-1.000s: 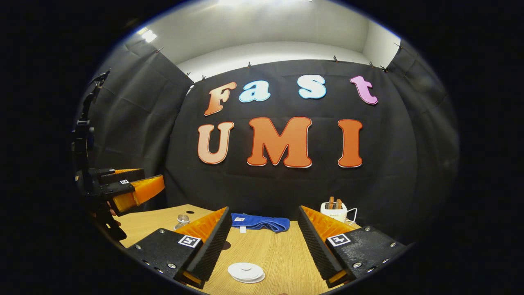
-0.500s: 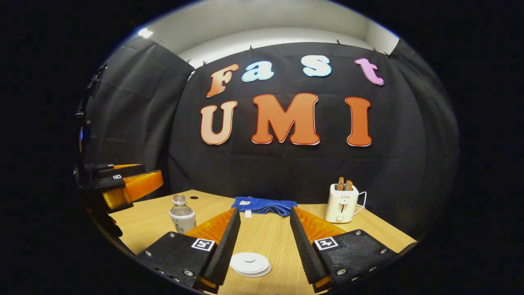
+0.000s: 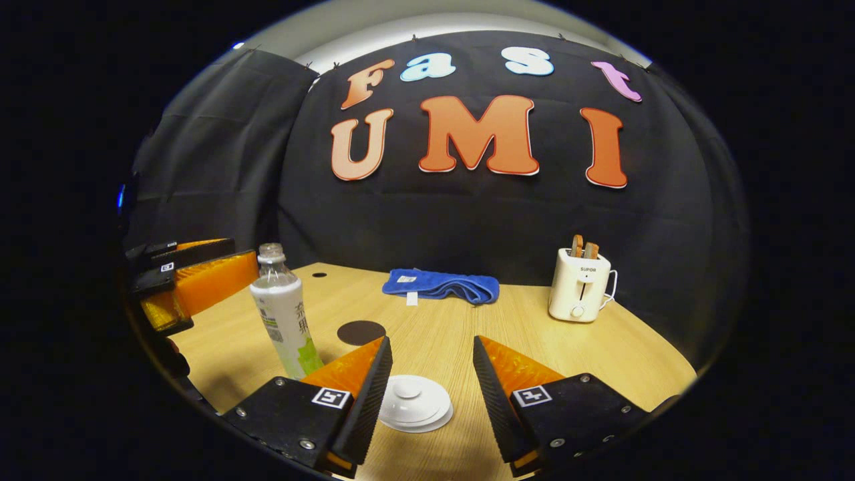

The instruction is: Open the teacup lid with one hand, grasp the water bottle and pour water into the teacup with the other hand; after pouring, place the water bottle on the coaster and then close the teacup lid.

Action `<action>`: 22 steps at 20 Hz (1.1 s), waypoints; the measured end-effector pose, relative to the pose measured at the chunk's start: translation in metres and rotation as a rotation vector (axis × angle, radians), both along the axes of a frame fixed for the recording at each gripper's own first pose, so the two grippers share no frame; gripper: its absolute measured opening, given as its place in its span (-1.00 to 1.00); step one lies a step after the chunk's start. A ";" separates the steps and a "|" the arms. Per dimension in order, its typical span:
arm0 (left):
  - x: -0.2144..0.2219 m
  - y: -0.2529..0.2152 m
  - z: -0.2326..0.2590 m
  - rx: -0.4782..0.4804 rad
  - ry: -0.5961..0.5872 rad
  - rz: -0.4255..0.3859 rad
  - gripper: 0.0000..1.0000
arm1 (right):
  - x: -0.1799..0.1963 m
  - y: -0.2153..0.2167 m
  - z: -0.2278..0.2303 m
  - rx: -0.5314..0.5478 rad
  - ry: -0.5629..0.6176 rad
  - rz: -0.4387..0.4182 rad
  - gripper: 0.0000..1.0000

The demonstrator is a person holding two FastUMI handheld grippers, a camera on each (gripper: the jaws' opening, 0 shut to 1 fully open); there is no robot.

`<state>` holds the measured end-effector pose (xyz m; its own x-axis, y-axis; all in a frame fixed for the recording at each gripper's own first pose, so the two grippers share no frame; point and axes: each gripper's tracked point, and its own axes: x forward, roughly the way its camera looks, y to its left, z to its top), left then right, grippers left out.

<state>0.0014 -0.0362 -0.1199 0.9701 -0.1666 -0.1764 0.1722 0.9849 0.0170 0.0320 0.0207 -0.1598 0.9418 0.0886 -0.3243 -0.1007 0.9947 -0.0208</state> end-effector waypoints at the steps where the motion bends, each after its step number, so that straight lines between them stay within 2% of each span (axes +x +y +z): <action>1: 0.001 -0.001 -0.003 0.007 0.000 -0.002 0.86 | 0.001 -0.001 -0.008 -0.002 0.010 -0.002 0.48; 5: 0.007 0.000 -0.023 0.031 0.030 0.006 0.87 | 0.006 0.004 -0.042 0.017 0.091 -0.002 0.43; 6: 0.007 -0.001 -0.027 0.033 0.037 0.005 0.86 | 0.006 0.005 -0.044 0.029 0.085 -0.001 0.32; 14: 0.005 -0.003 -0.036 0.039 0.056 -0.016 0.89 | 0.002 0.019 -0.043 0.027 0.085 0.046 0.25; 15: 0.005 -0.003 -0.037 0.043 0.055 -0.015 0.86 | 0.002 0.019 -0.047 0.014 0.095 0.041 0.15; 16: 0.005 -0.003 -0.039 0.047 0.057 -0.016 0.87 | 0.003 0.018 -0.051 0.009 0.111 0.037 0.26; 19: 0.005 -0.003 -0.045 0.054 0.070 -0.016 0.86 | 0.004 0.020 -0.053 0.032 0.126 0.036 0.27; 20: 0.005 -0.003 -0.048 0.054 0.076 -0.017 0.90 | 0.004 0.020 -0.053 0.040 0.131 0.036 0.22; 21: 0.005 -0.002 -0.050 0.054 0.084 -0.018 0.86 | 0.003 0.023 -0.054 0.052 0.139 0.044 0.02; 22: 0.004 -0.002 -0.053 0.054 0.089 -0.019 0.87 | 0.003 0.025 -0.053 0.064 0.142 0.051 -0.07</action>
